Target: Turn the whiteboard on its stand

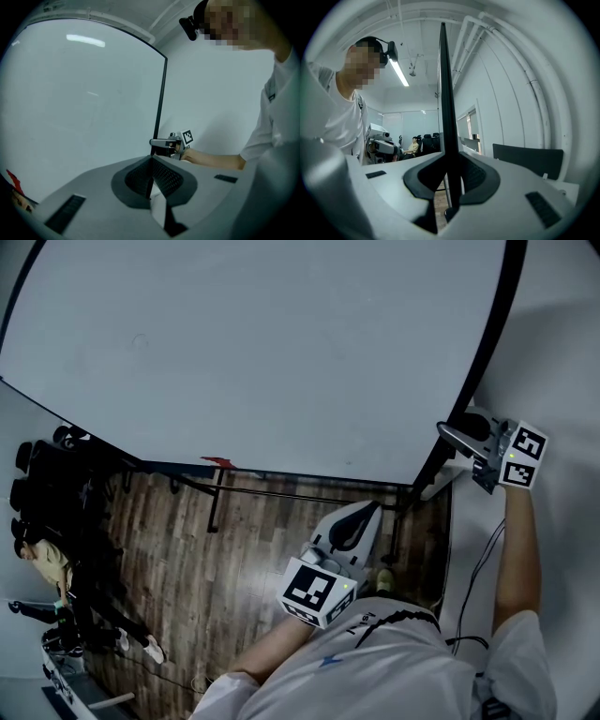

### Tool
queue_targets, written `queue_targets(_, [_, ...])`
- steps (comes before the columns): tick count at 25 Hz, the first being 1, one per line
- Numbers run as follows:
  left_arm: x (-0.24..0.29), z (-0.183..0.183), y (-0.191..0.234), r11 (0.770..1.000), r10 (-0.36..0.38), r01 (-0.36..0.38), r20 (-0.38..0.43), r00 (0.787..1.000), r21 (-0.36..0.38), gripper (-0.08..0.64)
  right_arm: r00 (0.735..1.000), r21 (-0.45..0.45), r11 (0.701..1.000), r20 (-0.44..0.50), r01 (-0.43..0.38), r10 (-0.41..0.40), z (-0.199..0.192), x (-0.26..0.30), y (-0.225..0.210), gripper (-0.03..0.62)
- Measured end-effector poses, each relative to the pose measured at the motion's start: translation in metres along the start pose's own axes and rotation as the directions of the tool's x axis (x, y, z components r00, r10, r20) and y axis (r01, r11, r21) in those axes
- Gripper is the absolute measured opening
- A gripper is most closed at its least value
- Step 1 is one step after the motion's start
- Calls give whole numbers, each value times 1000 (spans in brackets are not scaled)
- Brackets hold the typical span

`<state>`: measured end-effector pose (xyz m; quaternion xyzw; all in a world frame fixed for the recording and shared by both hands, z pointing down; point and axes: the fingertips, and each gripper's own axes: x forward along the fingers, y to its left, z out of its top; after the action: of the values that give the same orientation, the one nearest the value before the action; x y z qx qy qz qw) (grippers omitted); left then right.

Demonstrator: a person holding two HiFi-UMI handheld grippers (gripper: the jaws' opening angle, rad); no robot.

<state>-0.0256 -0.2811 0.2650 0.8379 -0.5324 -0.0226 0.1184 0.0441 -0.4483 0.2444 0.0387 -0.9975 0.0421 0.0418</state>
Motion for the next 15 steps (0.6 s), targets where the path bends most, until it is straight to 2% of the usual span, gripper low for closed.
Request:
queue_targets(11, [2,14,-8,996,-91,91,-12,996,-12,12,998,10,998,-9,65,-65,19,-3,4,86])
queue_targets(15, [9,12,-11,994,-109,109,-19,994,-23,11,989,13,989,-3,146,-146,19,-5,1,98])
